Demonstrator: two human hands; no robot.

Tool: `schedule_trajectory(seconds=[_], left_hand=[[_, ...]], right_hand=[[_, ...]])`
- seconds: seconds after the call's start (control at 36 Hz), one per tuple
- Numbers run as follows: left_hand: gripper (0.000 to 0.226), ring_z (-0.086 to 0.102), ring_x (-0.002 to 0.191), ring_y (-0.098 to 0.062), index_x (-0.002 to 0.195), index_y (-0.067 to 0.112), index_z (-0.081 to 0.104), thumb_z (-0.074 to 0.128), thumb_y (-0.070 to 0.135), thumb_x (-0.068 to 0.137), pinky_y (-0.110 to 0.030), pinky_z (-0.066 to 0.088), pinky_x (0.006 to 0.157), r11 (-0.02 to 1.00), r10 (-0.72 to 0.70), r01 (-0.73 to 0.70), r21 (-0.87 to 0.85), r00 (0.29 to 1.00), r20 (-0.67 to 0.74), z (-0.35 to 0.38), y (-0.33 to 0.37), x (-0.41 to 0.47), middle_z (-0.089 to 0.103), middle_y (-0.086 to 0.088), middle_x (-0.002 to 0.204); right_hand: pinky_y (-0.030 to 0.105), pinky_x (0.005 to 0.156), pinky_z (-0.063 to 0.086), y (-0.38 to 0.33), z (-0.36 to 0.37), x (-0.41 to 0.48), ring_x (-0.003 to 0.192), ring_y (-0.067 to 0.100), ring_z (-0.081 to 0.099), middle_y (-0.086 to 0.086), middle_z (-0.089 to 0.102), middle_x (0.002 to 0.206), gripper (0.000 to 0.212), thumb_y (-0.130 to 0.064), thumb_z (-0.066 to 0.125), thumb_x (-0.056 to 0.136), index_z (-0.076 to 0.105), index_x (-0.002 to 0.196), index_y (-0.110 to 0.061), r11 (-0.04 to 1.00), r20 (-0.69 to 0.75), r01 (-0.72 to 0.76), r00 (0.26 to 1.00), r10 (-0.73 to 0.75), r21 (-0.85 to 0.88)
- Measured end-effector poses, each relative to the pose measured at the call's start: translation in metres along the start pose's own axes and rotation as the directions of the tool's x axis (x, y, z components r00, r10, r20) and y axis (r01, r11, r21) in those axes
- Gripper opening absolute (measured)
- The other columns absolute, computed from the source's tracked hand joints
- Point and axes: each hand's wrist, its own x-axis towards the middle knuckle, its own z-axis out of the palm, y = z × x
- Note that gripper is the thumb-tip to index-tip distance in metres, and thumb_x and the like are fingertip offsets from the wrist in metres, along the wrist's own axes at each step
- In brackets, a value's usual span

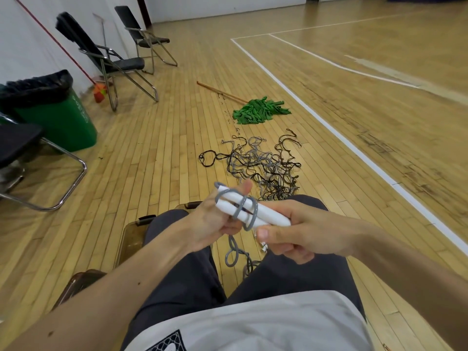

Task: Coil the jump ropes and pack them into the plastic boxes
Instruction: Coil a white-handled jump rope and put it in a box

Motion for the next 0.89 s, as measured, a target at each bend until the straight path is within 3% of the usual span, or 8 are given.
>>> schedule_trajectory(seconds=[0.08, 0.17, 0.25, 0.33, 0.56, 0.67, 0.83, 0.89], left_hand=[[0.044, 0.023, 0.054, -0.01, 0.066, 0.023, 0.047, 0.037, 0.031, 0.108, -0.024, 0.022, 0.05, 0.994, 0.034, -0.021, 0.105, 0.992, -0.121, 0.01, -0.002, 0.001, 0.032, 0.006, 0.057], [0.053, 0.019, 0.051, -0.01, 0.064, 0.027, 0.055, 0.029, 0.027, 0.11, -0.025, 0.018, 0.049, 0.991, 0.003, 0.023, 0.129, 0.981, -0.194, 0.014, -0.006, 0.002, 0.029, 0.003, 0.059], [0.041, 0.02, 0.048, -0.01, 0.074, 0.017, 0.051, 0.031, 0.026, 0.11, -0.023, 0.02, 0.046, 0.987, -0.02, 0.056, 0.15, 0.973, -0.229, 0.015, -0.009, 0.001, 0.03, 0.004, 0.056], [0.036, 0.02, 0.047, -0.009, 0.088, 0.014, 0.054, 0.033, 0.034, 0.109, -0.023, 0.02, 0.046, 0.981, -0.008, 0.049, 0.188, 0.977, -0.212, 0.014, -0.012, 0.0, 0.028, 0.005, 0.055], [0.032, 0.026, 0.047, -0.008, 0.114, 0.02, 0.062, 0.032, 0.03, 0.11, -0.026, 0.024, 0.048, 0.949, 0.023, 0.014, 0.315, 0.993, -0.112, 0.015, -0.02, -0.002, 0.032, 0.002, 0.06], [0.028, 0.029, 0.047, -0.005, 0.112, 0.023, 0.061, 0.034, 0.029, 0.109, -0.021, 0.025, 0.046, 0.912, 0.017, 0.027, 0.41, 0.995, -0.103, 0.014, -0.02, -0.003, 0.033, 0.006, 0.061], [0.024, 0.038, 0.054, -0.007, 0.089, 0.02, 0.056, 0.043, 0.03, 0.106, -0.03, 0.033, 0.056, 0.631, 0.089, -0.022, 0.775, 0.995, -0.044, 0.008, -0.017, -0.009, 0.044, 0.008, 0.063], [0.022, 0.042, 0.055, -0.007, 0.095, 0.018, 0.059, 0.044, 0.03, 0.106, -0.028, 0.034, 0.055, 0.539, 0.088, -0.024, 0.842, 0.996, -0.028, 0.009, -0.014, -0.011, 0.05, 0.005, 0.066]], right_hand=[[0.022, 0.045, 0.025, 0.0, 0.0, 0.003, 0.052, 0.016, 0.023, 0.005, 0.034, 0.068, 0.027, -0.026, 0.053, 0.104, 0.061, 0.082, -0.039, 1.0, -0.064, -0.023, 0.998, 0.023, 0.01], [0.022, 0.045, 0.022, 0.002, 0.0, 0.007, 0.053, 0.016, 0.02, 0.004, 0.033, 0.067, 0.034, -0.026, 0.052, 0.105, 0.062, 0.076, -0.041, 0.998, -0.155, -0.042, 0.987, 0.049, 0.044], [0.021, 0.044, 0.023, 0.006, -0.003, 0.008, 0.051, 0.014, 0.022, 0.0, 0.036, 0.065, 0.017, -0.028, 0.054, 0.104, 0.06, 0.089, -0.03, 0.997, -0.235, -0.073, 0.969, 0.079, 0.037], [0.021, 0.044, 0.023, 0.011, -0.008, 0.01, 0.049, 0.013, 0.023, -0.001, 0.037, 0.063, 0.013, -0.029, 0.054, 0.103, 0.051, 0.099, -0.017, 0.995, -0.295, -0.099, 0.95, 0.098, 0.01], [0.021, 0.042, 0.023, 0.021, -0.018, 0.015, 0.048, 0.011, 0.024, -0.004, 0.039, 0.06, 0.024, -0.032, 0.053, 0.104, 0.06, 0.106, -0.01, 0.995, -0.437, -0.102, 0.895, 0.088, -0.008], [0.022, 0.043, 0.023, 0.027, -0.022, 0.017, 0.048, 0.012, 0.025, -0.001, 0.039, 0.062, 0.02, -0.034, 0.055, 0.103, 0.064, 0.099, -0.017, 0.994, -0.458, -0.11, 0.885, 0.089, -0.019], [0.021, 0.041, 0.025, 0.041, -0.023, 0.024, 0.047, 0.011, 0.026, 0.003, 0.038, 0.066, 0.025, -0.036, 0.058, 0.101, 0.05, 0.091, -0.015, 0.982, -0.489, -0.186, 0.858, 0.157, -0.011], [0.021, 0.04, 0.027, 0.046, -0.023, 0.027, 0.044, 0.01, 0.028, 0.003, 0.04, 0.066, 0.025, -0.037, 0.058, 0.101, 0.051, 0.094, -0.014, 0.976, -0.503, -0.215, 0.846, 0.175, -0.022]])
